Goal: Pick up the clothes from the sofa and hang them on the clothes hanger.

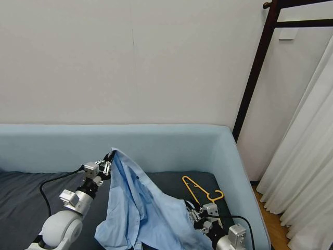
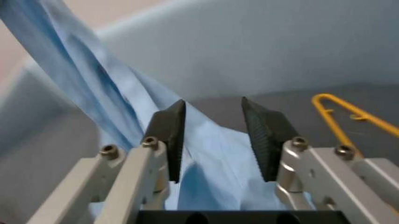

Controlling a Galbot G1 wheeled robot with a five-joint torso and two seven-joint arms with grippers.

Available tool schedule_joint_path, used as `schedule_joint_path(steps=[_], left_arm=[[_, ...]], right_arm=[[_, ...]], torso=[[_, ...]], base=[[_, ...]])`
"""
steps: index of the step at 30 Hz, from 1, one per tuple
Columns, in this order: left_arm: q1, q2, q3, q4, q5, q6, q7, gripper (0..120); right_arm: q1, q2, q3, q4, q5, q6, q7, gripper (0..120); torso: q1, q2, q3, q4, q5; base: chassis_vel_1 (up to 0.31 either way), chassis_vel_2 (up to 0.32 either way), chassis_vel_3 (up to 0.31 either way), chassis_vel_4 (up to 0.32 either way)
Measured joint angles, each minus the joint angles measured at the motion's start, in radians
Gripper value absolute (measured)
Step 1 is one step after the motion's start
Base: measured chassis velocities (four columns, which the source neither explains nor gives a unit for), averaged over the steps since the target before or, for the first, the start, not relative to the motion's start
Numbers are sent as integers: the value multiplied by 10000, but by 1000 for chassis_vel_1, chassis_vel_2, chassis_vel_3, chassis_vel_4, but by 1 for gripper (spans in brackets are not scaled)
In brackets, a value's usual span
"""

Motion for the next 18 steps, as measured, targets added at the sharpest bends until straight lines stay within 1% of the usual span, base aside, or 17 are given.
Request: schedule_joint_path(steps=[2,3,4,5,6,7,9,10,11,12,14,15,17,18], left_arm=[[-13,28,-54,41,0,-1,-10,0],[-13,28,-54,41,0,-1,-10,0],[-12,27,-61,43,-2,-3,-11,0],[-3,11,-63,37,-6,-5,-10,0],[3,-1,-62,27,-9,-5,-11,0],[3,-1,-62,27,-9,-5,-11,0],[26,-42,-53,-45,-29,-9,-7,0],[28,-46,-43,-63,-35,-9,-5,0],[28,-47,-32,-80,-43,-11,-3,0],[28,-47,-32,-80,-43,-11,-3,0],[16,-39,-15,-89,-64,-14,1,0],[-7,-24,-12,-89,-85,-14,2,0],[-46,10,-5,-88,-148,-15,4,0],[-46,10,-5,-88,-148,-15,4,0]], right_arm=[[-36,63,248,-138,722,1138,-1199,51],[-36,63,248,-138,722,1138,-1199,51],[-25,90,335,-280,756,1647,-1859,54],[29,119,409,-530,535,2222,-2609,59],[74,131,438,-679,310,2489,-2917,63],[74,131,438,-679,310,2489,-2917,63],[284,192,545,-1277,-1155,3326,-3591,73],[362,216,592,-1470,-1744,3505,-3689,76],[473,247,662,-1745,-2645,3695,-3724,81],[473,247,662,-1745,-2645,3695,-3724,81],[672,299,732,-2196,-4216,3907,-3479,89],[767,330,732,-2376,-4758,3987,-3250,95],[953,406,663,-2631,-5415,4006,-2597,98],[953,406,663,-2631,-5415,4006,-2597,98]], torso=[[0,0,0,0,-1],[0,0,0,0,-1],[0,0,0,0,-1],[0,0,0,-1,0],[0,0,0,-1,0],[0,0,0,-1,0],[0,0,0,0,0],[0,0,0,0,2],[0,0,0,0,2],[0,0,0,0,2],[0,0,0,0,2],[0,-1,1,0,1],[0,0,1,-1,2],[0,0,1,-1,2]], base=[[0,0,0,0],[0,0,0,0],[0,0,0,0],[0,0,0,0],[0,0,0,0],[0,0,0,0],[0,0,0,0],[0,0,0,0],[0,0,0,0],[0,0,0,0],[0,0,0,0],[0,0,0,0],[0,0,0,0],[0,0,0,0]])
